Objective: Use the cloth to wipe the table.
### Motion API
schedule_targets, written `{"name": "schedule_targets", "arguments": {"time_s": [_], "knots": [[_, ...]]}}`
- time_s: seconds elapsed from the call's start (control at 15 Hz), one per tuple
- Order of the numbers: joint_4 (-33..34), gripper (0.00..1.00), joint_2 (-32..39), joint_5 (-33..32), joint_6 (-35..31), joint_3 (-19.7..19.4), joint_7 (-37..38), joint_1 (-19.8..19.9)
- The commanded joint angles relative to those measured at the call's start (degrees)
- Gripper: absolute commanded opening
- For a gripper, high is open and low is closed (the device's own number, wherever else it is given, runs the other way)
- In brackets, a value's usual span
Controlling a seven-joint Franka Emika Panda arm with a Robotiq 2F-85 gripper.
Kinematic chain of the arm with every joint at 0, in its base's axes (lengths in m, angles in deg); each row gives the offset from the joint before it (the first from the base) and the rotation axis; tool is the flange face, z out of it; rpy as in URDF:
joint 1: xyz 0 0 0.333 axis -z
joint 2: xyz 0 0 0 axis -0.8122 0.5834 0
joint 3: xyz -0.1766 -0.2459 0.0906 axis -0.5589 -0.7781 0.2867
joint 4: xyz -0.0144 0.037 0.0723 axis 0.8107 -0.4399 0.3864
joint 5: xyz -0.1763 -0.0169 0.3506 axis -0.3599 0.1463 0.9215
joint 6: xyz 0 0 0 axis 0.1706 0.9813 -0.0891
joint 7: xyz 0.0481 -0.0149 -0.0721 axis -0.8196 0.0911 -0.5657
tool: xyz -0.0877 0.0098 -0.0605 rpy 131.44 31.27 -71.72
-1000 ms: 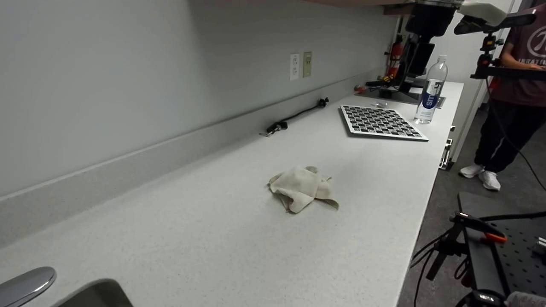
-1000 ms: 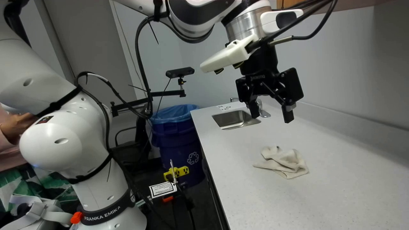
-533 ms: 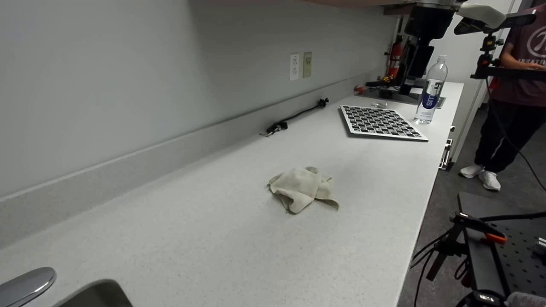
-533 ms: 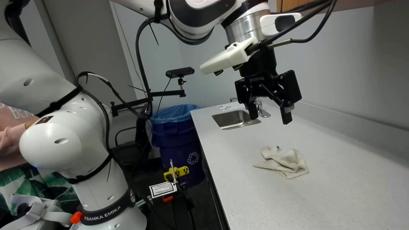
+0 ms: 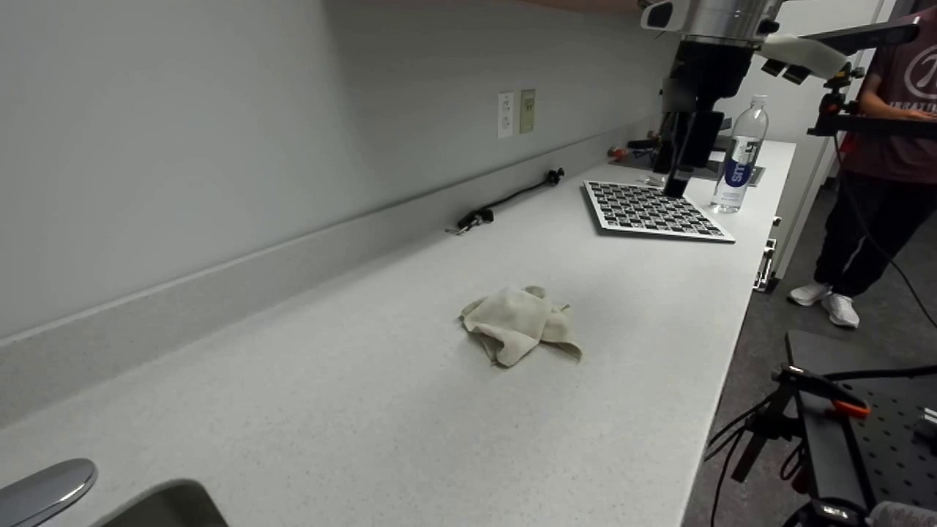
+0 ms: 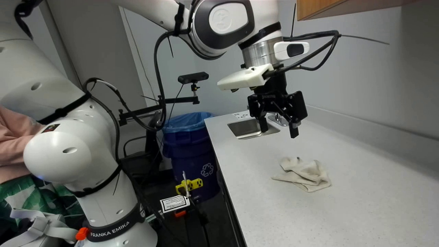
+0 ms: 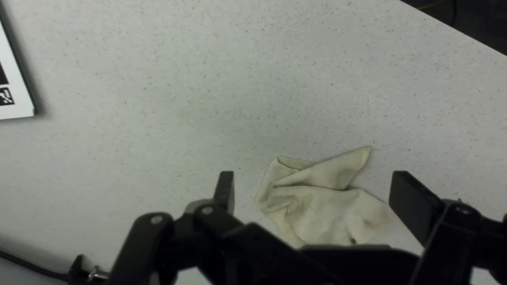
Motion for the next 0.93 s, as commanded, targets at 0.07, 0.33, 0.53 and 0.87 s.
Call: {"name": "schedule_targets", "arguments": {"time_s": [0.07,0.33,0.53,0.87], "knots": [[1.7,1.0,6.0,5.7,-5.2,2.2,-0.4,-3.8],[3.2,1.0,10.9,6.4,-8.6,4.7,-1.0,-5.2],[1.9,1.0,9.8,4.9,-8.1,5.5,-0.1,-4.2],[2.2,1.0,10.6,4.2,-9.0,5.6,0.8,-3.8]]}}
